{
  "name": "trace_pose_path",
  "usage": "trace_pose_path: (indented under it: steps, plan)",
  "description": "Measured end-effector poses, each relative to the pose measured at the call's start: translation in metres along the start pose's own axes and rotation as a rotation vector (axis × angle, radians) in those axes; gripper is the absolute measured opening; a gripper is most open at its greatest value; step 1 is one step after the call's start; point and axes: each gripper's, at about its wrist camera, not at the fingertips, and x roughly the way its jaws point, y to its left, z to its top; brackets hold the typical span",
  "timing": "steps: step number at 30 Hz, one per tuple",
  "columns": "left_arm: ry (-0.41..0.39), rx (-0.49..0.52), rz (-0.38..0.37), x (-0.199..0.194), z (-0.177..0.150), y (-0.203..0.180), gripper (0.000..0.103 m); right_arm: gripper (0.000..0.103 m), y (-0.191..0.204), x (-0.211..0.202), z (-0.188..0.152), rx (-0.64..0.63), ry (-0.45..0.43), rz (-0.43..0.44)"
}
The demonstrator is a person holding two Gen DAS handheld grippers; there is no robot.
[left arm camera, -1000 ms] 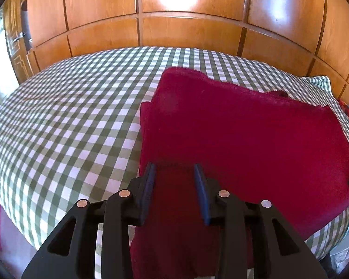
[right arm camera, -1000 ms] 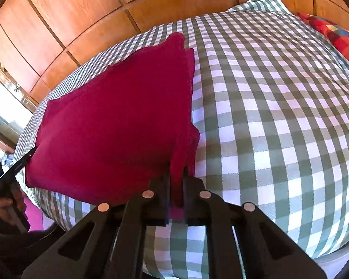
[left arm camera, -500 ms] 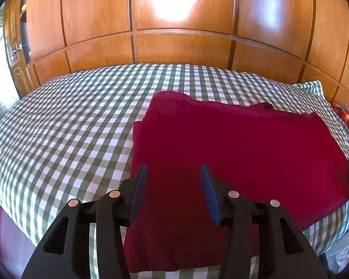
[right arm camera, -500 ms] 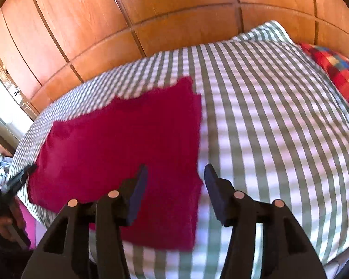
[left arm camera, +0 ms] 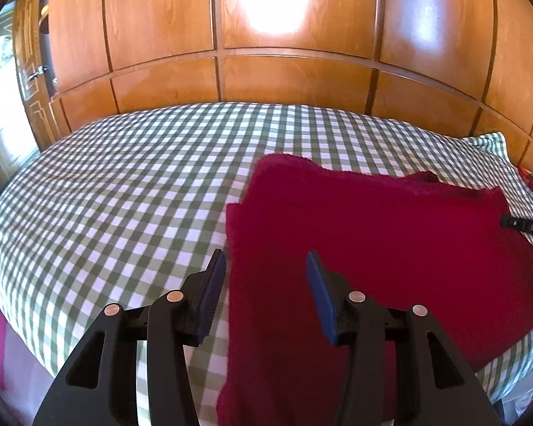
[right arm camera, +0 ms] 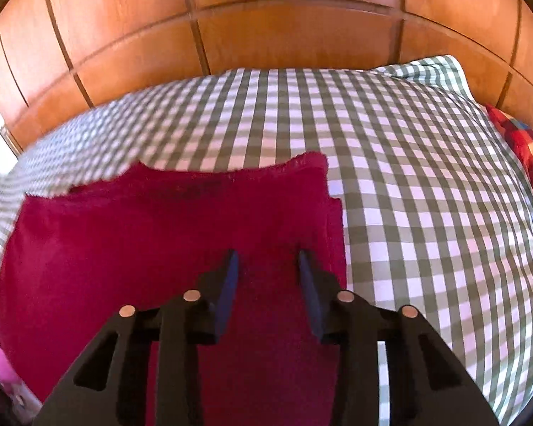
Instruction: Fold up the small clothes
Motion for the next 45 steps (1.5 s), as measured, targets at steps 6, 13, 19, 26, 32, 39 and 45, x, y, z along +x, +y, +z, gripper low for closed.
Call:
trace_pose_path:
  steps: [6, 13, 19, 26, 32, 39, 45]
  plan:
    - [0.0, -0.014, 0.011, 0.012, 0.012, 0.013, 0.064, 0.031, 0.002, 0.002, 0.0, -0.025, -0.007, -0.025]
    - [0.068, -0.108, -0.112, 0.04, 0.036, 0.043, 0.064, 0.041, 0.011, -0.018, 0.009, -0.05, -0.093, -0.012]
    - [0.148, -0.119, -0.226, 0.073, 0.045, 0.041, 0.042, 0.016, 0.018, 0.018, 0.014, -0.07, 0.007, -0.045]
    - [0.093, -0.182, -0.242, 0.069, 0.041, 0.049, 0.007, 0.001, 0.018, 0.003, 0.019, -0.078, -0.066, -0.04]
    - [0.178, -0.126, -0.075, 0.094, 0.034, 0.037, 0.008, 0.002, 0.019, 0.029, 0.019, -0.066, -0.048, -0.089]
    - [0.082, -0.054, 0.087, 0.063, 0.033, 0.015, 0.031, 0.004, 0.028, 0.037, 0.009, -0.118, -0.082, -0.163]
    - [0.029, 0.002, 0.05, 0.028, 0.02, -0.008, 0.031, 0.01, 0.024, 0.032, 0.012, -0.105, -0.084, -0.146]
